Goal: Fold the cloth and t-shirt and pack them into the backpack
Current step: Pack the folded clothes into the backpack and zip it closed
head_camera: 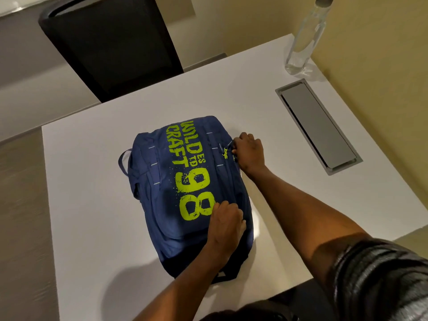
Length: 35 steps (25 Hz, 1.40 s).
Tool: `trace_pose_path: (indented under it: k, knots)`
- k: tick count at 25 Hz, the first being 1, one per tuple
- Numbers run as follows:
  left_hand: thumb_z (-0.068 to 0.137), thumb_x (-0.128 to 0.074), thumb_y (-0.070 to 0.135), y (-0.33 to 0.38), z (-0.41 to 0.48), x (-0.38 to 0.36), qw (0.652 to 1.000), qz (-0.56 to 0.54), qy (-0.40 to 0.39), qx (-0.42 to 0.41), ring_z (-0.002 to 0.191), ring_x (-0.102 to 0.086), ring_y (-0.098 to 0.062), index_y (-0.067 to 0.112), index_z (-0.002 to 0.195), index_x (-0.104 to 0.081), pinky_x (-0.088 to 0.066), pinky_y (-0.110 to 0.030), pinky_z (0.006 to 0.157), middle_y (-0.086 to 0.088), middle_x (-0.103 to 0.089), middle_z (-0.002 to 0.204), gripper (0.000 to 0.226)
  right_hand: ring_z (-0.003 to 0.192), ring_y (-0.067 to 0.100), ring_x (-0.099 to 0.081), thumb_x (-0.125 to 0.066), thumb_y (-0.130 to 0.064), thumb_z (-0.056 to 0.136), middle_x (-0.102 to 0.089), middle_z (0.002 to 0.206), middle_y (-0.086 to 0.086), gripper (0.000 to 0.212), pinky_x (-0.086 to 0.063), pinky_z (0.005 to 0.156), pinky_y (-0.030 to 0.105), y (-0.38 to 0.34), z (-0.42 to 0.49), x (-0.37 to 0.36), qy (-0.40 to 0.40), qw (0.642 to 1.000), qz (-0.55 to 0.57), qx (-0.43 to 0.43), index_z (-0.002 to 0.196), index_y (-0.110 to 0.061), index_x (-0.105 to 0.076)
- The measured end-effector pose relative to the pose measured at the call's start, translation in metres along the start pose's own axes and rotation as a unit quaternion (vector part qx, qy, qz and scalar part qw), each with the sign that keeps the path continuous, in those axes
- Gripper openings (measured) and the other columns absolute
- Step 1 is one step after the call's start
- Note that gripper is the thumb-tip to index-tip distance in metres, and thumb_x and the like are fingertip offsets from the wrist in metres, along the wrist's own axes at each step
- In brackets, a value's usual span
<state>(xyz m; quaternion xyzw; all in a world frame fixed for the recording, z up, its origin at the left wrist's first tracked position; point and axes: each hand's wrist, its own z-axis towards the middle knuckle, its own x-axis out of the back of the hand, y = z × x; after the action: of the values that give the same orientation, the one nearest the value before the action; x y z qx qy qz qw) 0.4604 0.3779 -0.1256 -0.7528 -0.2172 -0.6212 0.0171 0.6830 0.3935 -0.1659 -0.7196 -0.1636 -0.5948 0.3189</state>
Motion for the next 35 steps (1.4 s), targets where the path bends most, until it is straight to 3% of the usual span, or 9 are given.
trace_pose_path:
  k: [6, 9, 13, 16, 21, 23, 27, 32, 35]
  knots:
    - [0.098, -0.060, 0.047, -0.031, 0.002, 0.019, 0.981, -0.160, 0.090, 0.064, 0.080, -0.053, -0.014, 0.025, 0.082, -0.070, -0.045, -0.035, 0.082, 0.007, -0.062, 0.083, 0.030, 0.103, 0.033, -0.062, -0.054, -0.020, 0.103, -0.063, 0.119, 0.014, 0.022, -0.054, 0.085, 0.047, -0.012, -0.016, 0.006, 0.040, 0.981, 0.178, -0.072, 0.119, -0.007, -0.062]
    - [0.096, -0.066, 0.039, -0.073, 0.008, 0.041, 0.937, -0.239, 0.197, 0.161, 0.096, -0.059, -0.014, 0.024, 0.104, -0.071, -0.050, -0.039, 0.093, 0.005, -0.066, 0.104, 0.018, 0.114, 0.029, -0.059, -0.060, -0.031, 0.101, -0.059, 0.130, 0.012, 0.038, -0.053, 0.094, 0.047, -0.025, -0.022, 0.013, 0.032, 0.962, 0.255, -0.090, 0.133, -0.010, -0.056]
    - [0.091, -0.071, 0.042, -0.140, 0.018, 0.060, 0.878, -0.249, 0.281, 0.299, 0.118, -0.056, -0.024, 0.021, 0.126, -0.060, -0.044, -0.048, 0.105, -0.004, -0.060, 0.128, 0.042, 0.110, 0.028, -0.061, -0.072, -0.038, 0.093, -0.063, 0.122, 0.008, 0.046, -0.052, 0.094, 0.047, -0.035, -0.024, 0.011, -0.024, 0.935, 0.328, -0.130, 0.128, -0.013, -0.057]
    - [0.082, -0.076, 0.058, -0.186, 0.020, 0.066, 0.833, -0.300, 0.249, 0.393, 0.137, -0.044, -0.032, 0.022, 0.143, -0.043, -0.041, -0.061, 0.109, -0.008, -0.045, 0.148, 0.078, 0.106, 0.023, -0.068, -0.080, -0.043, 0.086, -0.069, 0.119, 0.002, 0.049, -0.056, 0.097, 0.050, -0.040, -0.026, 0.010, -0.035, 0.897, 0.413, -0.155, 0.122, -0.017, -0.059]
    - [0.050, -0.082, 0.085, -0.239, 0.018, 0.052, 0.691, -0.503, 0.090, 0.510, 0.145, -0.036, -0.044, 0.039, 0.159, -0.007, -0.039, -0.064, 0.113, -0.015, -0.024, 0.163, 0.140, 0.125, 0.018, -0.056, -0.095, -0.055, 0.066, -0.051, 0.149, 0.001, 0.115, -0.048, 0.105, 0.035, -0.031, -0.031, 0.003, -0.119, 0.834, 0.484, -0.237, 0.155, -0.014, -0.035]
    - [0.048, -0.084, 0.084, -0.248, 0.018, 0.042, 0.660, -0.553, 0.058, 0.504, 0.144, -0.040, -0.041, 0.039, 0.160, -0.006, -0.040, -0.064, 0.112, -0.008, -0.028, 0.165, 0.143, 0.130, 0.022, -0.057, -0.097, -0.063, 0.053, -0.050, 0.154, 0.002, 0.130, -0.050, 0.109, 0.041, -0.024, -0.033, -0.009, -0.160, 0.819, 0.489, -0.256, 0.157, -0.020, -0.033]
    - [0.067, -0.087, 0.065, -0.253, 0.026, 0.032, 0.628, -0.628, 0.078, 0.453, 0.129, -0.053, -0.032, 0.028, 0.159, -0.018, -0.049, -0.052, 0.107, -0.005, -0.041, 0.158, 0.121, 0.121, 0.024, -0.065, -0.102, -0.055, 0.050, -0.058, 0.145, 0.002, 0.127, -0.056, 0.103, 0.047, -0.019, -0.032, -0.024, -0.184, 0.772, 0.541, -0.279, 0.153, -0.021, -0.038]
    - [0.066, -0.088, 0.066, -0.255, 0.030, 0.023, 0.615, -0.653, 0.075, 0.435, 0.124, -0.059, -0.030, 0.030, 0.158, -0.023, -0.052, -0.053, 0.105, -0.001, -0.049, 0.146, 0.118, 0.106, 0.016, -0.068, -0.098, -0.032, 0.069, -0.066, 0.126, -0.003, 0.086, -0.059, 0.078, 0.031, -0.020, -0.022, -0.022, -0.213, 0.762, 0.551, -0.265, 0.137, -0.022, -0.047]
    - [0.061, -0.094, 0.062, -0.253, 0.028, 0.020, 0.599, -0.684, 0.087, 0.407, 0.120, -0.066, -0.028, 0.030, 0.154, -0.034, -0.057, -0.052, 0.100, 0.001, -0.057, 0.143, 0.115, 0.109, 0.019, -0.069, -0.101, -0.040, 0.060, -0.067, 0.129, 0.001, 0.098, -0.061, 0.088, 0.039, -0.019, -0.021, -0.026, -0.207, 0.773, 0.541, -0.260, 0.139, -0.019, -0.048]
